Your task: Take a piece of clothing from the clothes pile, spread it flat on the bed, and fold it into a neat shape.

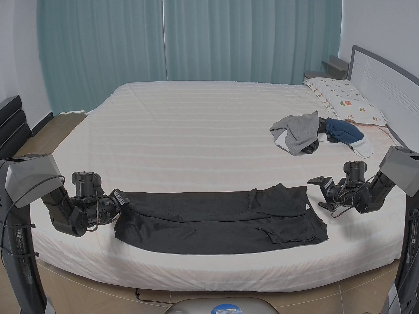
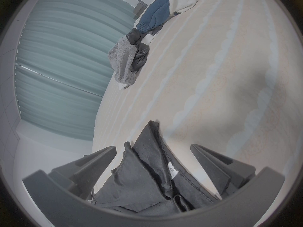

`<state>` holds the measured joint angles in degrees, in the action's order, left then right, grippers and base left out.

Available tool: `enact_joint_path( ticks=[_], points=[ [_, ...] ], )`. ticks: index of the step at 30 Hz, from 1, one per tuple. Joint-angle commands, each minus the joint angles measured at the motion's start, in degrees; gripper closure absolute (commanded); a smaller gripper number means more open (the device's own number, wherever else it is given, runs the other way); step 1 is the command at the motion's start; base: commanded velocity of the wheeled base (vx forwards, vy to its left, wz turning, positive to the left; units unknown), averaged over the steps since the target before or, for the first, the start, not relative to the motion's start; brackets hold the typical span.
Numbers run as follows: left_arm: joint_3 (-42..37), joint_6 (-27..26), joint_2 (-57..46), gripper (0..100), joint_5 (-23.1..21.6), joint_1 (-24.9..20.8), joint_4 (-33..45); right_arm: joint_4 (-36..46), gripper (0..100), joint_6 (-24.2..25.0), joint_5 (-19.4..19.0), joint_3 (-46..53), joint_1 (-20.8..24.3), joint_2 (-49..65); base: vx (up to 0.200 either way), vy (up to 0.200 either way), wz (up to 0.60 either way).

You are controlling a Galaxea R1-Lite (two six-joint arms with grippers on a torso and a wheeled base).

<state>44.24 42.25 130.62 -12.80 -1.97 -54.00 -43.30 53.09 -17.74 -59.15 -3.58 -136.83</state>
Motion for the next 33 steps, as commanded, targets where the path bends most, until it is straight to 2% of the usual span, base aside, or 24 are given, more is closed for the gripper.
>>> enact_joint_path(
  ticks=[1, 13, 20, 24, 29, 33],
  points=[
    [-0.5, 0.0, -2.4, 100, 0.8, -1.6, 0.0, -0.2, 0, 0.0, 0.0, 0.5, 0.0, 0.2, 0.000, -0.200, 0.00],
    [1.9, 0.1, -10.6, 100, 4.6, -6.8, 10.5, -0.2, 0, 0.1, 0.0, 0.9, -0.1, 0.7, 0.000, -0.200, 0.00],
    [6.1, 0.1, -11.3, 100, 9.5, -11.3, 17.5, -0.2, 0, 0.1, 0.0, 1.1, -0.1, 1.0, 0.000, -0.200, 0.00],
    [8.1, 0.4, -11.3, 100, 9.7, -13.9, 21.0, -0.2, 0, 0.1, 0.0, 1.1, -0.1, 1.0, 0.000, -0.200, 0.00],
    [12.1, 3.7, -11.3, 100, 9.8, -16.7, 25.4, -0.2, 0, 0.1, 0.0, 1.4, -0.1, 1.1, 0.000, -0.200, 0.00],
    [17.7, 5.7, -10.7, 100, 9.9, -19.4, 32.7, -0.2, 0, 0.1, 0.0, 1.5, 0.1, 1.1, 0.000, -0.200, 0.00]
  ],
)
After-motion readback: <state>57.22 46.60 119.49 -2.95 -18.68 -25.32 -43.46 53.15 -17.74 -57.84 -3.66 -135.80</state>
